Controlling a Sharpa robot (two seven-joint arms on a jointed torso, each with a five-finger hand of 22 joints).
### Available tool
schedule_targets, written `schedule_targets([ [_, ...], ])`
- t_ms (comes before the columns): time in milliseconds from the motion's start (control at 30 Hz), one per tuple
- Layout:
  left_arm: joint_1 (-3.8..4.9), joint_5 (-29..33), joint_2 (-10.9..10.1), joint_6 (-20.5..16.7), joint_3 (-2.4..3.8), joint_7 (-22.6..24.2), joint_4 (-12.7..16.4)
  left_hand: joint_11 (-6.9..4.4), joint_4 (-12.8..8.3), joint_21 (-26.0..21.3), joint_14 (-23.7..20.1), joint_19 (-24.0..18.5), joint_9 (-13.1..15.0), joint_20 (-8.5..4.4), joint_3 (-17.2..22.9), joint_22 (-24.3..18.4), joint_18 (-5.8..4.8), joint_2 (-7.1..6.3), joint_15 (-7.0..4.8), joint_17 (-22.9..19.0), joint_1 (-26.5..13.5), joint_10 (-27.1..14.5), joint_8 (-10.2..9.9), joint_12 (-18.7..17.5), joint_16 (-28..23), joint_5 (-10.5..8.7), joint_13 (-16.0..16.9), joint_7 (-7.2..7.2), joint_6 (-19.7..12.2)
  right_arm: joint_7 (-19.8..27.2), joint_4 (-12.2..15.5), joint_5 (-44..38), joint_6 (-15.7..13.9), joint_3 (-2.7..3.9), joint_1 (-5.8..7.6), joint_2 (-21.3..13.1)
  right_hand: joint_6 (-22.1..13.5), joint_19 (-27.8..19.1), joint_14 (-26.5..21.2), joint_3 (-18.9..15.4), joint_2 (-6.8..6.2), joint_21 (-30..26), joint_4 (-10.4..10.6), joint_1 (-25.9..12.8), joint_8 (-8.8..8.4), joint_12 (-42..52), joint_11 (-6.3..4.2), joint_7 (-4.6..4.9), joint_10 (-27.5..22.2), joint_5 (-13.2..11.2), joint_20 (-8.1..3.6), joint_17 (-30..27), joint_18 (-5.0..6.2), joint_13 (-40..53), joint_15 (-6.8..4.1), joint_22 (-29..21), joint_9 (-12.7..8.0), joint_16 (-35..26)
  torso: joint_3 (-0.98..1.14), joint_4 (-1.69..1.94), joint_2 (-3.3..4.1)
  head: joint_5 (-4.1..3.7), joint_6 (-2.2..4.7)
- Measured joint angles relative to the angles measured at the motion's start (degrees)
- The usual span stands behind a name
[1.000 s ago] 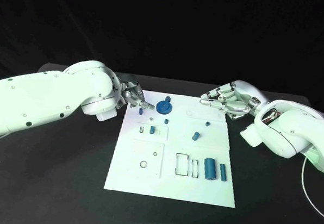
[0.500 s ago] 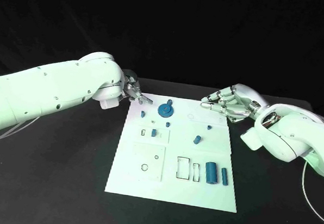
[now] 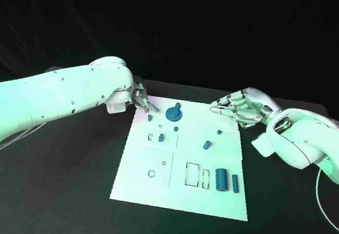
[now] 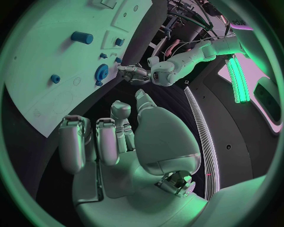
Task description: Assemble the parts on the task board
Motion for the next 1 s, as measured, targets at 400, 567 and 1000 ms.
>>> schedule_targets([
  [400,-0.02,-0.6,0.2,3.6,-0.03,-0.3,-0.6,-0.60,-0.2,0.7,0.1,0.0,0.5,0.00,-0.2,0.0,-0.01,1.29,-0.29,0.0,1.3,1.2,0.3,1.6,0.0,0.00,1.1,-0.73,1.5,0.0,-0.1,0.0,0.0,0.00,-0.03,0.1,0.0,0.0,0.0,0.0,0.00,-0.2,0.0,0.0,0.00,0.0,0.00,0.00,0.0,0.0,0.00,0.0,0.00,0.0,0.00,-0.1,0.0,0.0,0.03,0.01,-0.05,0.15,-0.05],
  [567,-0.02,-0.2,0.2,4.4,-0.03,-0.4,-0.5,-0.60,-0.3,0.9,0.0,0.0,0.7,0.00,-0.3,0.0,0.00,1.58,-0.42,0.0,1.6,1.2,0.5,1.8,0.0,0.00,1.3,-0.83,2.0,0.0,-0.1,0.0,0.0,0.00,-0.04,0.2,0.0,0.0,0.0,0.0,0.00,-0.2,0.0,0.0,0.00,0.0,0.00,0.00,0.0,0.0,0.00,0.0,0.00,0.0,0.00,-0.1,0.0,0.0,0.06,-0.01,-0.05,0.20,-0.04],
  [1000,-0.03,1.5,0.2,4.3,-0.03,-0.4,-0.4,-1.02,-0.4,1.2,0.0,0.0,1.3,0.00,-0.4,0.0,0.00,2.26,-0.42,0.0,2.3,1.6,0.8,2.4,0.0,0.00,1.7,-1.03,2.7,0.0,-0.2,0.0,0.0,0.00,-0.04,0.2,0.0,0.0,0.0,0.0,0.00,-0.2,0.0,0.0,0.00,0.0,0.00,0.00,0.0,0.0,0.00,0.0,0.00,0.0,0.00,-0.1,0.0,0.0,0.05,0.02,-0.04,0.10,0.04],
])
